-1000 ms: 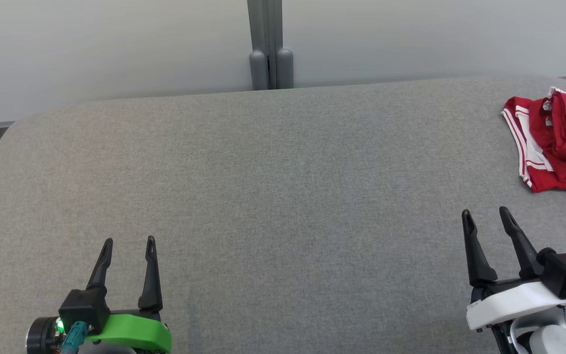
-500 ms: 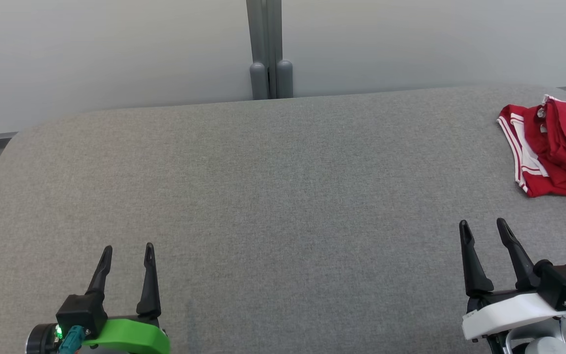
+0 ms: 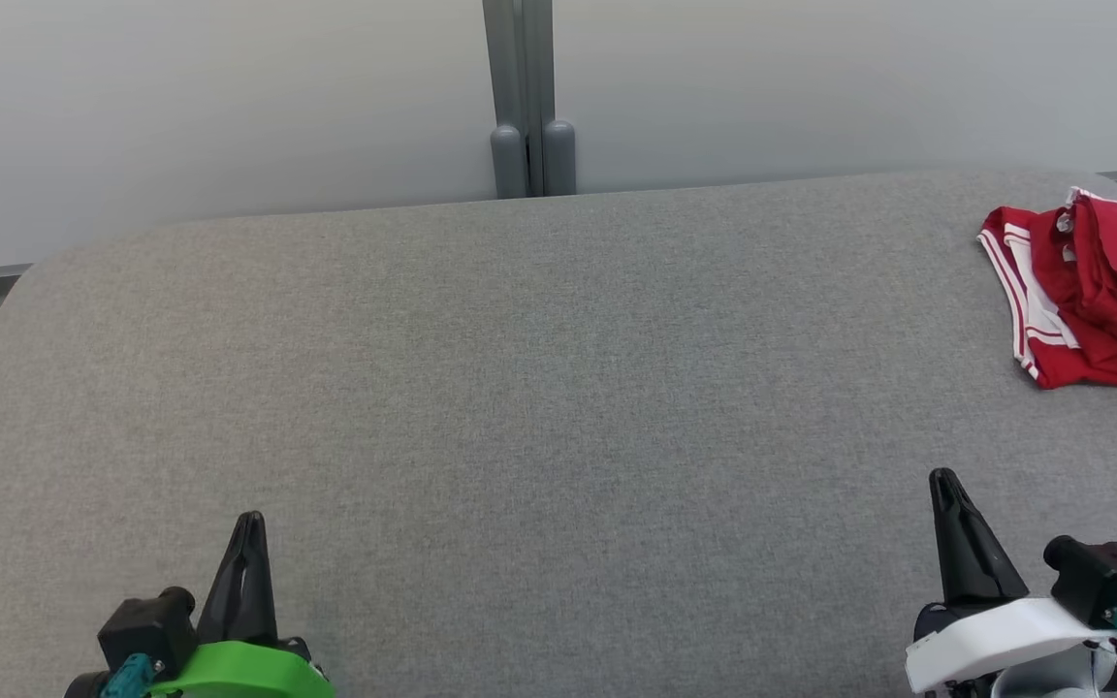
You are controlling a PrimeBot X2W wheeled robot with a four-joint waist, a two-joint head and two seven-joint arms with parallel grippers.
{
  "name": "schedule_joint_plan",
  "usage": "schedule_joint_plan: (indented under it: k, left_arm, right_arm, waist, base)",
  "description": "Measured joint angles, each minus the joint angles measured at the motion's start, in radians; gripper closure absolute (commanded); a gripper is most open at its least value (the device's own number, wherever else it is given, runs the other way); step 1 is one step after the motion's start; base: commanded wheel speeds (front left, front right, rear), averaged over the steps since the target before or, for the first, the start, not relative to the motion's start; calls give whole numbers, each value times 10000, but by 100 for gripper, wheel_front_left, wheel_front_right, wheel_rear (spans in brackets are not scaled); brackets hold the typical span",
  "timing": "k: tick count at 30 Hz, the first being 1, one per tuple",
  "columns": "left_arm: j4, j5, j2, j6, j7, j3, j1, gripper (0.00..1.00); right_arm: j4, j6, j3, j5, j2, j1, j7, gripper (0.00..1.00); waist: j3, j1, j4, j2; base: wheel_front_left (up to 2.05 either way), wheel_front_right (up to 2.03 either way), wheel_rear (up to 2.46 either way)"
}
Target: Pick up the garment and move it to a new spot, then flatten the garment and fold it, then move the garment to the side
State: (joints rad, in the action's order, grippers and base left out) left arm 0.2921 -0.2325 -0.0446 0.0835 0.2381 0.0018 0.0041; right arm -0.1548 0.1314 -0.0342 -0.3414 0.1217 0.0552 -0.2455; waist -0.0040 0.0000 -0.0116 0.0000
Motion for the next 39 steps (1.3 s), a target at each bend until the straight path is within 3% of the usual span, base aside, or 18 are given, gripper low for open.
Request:
schedule_joint_plan:
  k: [18, 39]
  left_arm:
    - [-113, -3252, 0, 96, -790, 234, -62, 100]
    - [-221, -6240, -2, 198, -1569, 477, -344, 100]
  right_arm:
    - [-205, 0, 245, -3045, -105, -259, 769, 100]
    - [-397, -2, 518, -5858, -205, -618, 1492, 100]
  waist:
    - [11, 0, 18, 0]
    - [23, 0, 37, 0]
  base:
    - [0, 0, 0]
    - [0, 0, 0]
